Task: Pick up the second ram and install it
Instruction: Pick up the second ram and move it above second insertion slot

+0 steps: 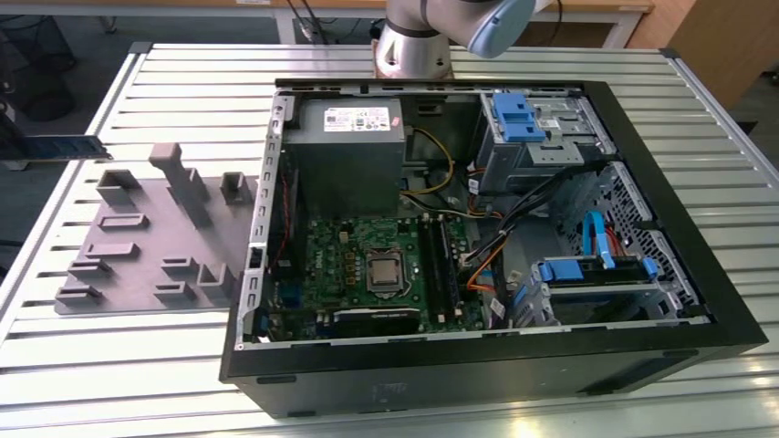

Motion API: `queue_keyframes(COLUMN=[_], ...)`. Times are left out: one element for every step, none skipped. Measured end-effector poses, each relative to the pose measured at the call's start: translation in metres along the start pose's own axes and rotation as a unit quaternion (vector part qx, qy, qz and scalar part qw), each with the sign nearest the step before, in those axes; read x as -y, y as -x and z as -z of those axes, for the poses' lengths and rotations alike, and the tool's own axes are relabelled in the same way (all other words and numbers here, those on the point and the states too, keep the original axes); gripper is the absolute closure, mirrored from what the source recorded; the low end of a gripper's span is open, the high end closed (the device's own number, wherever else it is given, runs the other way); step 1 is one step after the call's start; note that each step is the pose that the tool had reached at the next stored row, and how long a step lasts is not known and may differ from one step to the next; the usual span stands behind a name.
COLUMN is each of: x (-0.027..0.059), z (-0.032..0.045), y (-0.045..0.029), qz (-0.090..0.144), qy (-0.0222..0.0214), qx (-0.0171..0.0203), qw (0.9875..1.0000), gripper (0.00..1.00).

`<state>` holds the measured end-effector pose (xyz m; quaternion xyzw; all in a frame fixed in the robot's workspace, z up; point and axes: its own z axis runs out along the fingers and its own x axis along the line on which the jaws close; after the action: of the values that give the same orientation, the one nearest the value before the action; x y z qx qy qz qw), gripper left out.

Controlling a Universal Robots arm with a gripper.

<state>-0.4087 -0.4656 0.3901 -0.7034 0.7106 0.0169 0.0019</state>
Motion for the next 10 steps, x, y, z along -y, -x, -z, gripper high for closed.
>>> queue_keyframes(x=[0.0012,0.0025,0.0040,0.0055,0.0068,0.0081,0.0094,0.0106,0.0120,0.0136], z=[-0.0001,0.0000,0.0000,0.0000,0.0000,0.0000,0.0001,0.0001,0.0001,0.0002], y=[0.0000,0.0000,0.0000,0.0000,0.0000,0.0001,0.0001,0.0001,0.0001,0.0001], qz=[0.000,0.000,0.000,0.000,0.000,0.000,0.000,0.000,0.000,0.000], qy=[-0.0001,-0.0001,0.0000,-0.0001,-0.0001,-0.0001,-0.0001,-0.0001,-0.0001,-0.0001], qx=[0.0000,0.0000,0.0000,0.0001,0.0001,0.0001,0.0000,0.0001,0.0000,0.0001], qw=[1.0000,1.0000,1.0000,1.0000,1.0000,1.0000,1.0000,1.0000,1.0000,1.0000], gripper=[0.86,0.86,0.86,0.86,0.86,0.86,0.86,0.86,0.86,0.86])
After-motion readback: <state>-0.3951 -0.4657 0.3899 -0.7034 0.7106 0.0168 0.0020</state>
